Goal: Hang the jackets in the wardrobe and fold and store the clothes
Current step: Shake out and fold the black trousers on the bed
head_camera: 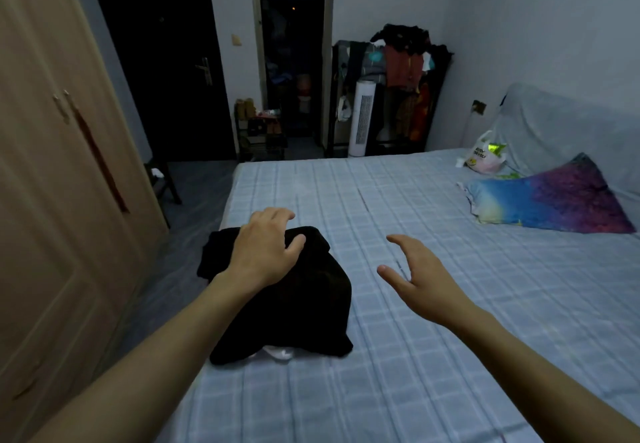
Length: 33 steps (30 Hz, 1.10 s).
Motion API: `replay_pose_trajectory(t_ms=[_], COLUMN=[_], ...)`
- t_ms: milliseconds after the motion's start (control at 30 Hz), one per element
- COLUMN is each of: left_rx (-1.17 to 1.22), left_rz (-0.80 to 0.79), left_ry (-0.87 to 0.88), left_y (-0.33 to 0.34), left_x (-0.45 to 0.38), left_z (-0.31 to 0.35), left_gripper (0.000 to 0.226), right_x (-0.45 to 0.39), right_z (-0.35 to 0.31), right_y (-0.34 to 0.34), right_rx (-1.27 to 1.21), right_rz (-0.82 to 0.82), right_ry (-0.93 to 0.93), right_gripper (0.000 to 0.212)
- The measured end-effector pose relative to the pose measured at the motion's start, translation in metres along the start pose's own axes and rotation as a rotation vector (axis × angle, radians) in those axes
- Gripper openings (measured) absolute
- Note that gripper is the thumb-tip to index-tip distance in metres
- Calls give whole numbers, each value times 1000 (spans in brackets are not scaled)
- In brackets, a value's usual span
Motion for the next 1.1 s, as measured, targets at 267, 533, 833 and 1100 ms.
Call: replay_pose_trajectory(t_ms=[267, 533, 833, 1100], left_rx=[102, 108, 81, 96], left_rz=[8, -95, -244, -387], left_ry=[-90, -134, -200, -241], left_y=[28, 71, 136, 210], left_x=[-53, -85, -122, -147], left_z=[-100, -142, -157, -175], left_gripper=[42, 41, 45, 45], right_x=[-88, -148, -204, -251], right_z=[-10, 3, 41, 87], right_y=[68, 120, 165, 225], right_rx=[46, 30, -40, -80], right_rz=[-125, -216, -299, -374], right_ry=[64, 105, 116, 183], right_gripper=[62, 63, 53, 60])
Point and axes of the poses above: each hand's wrist, its own x-axis away from the middle knuckle, its own y-axis out of the palm, z = x × y, the point moved 1 cm from there along -x, towards the middle knuckle, and after that the axes turned 5 degrees about y, right-handed, at the moved point
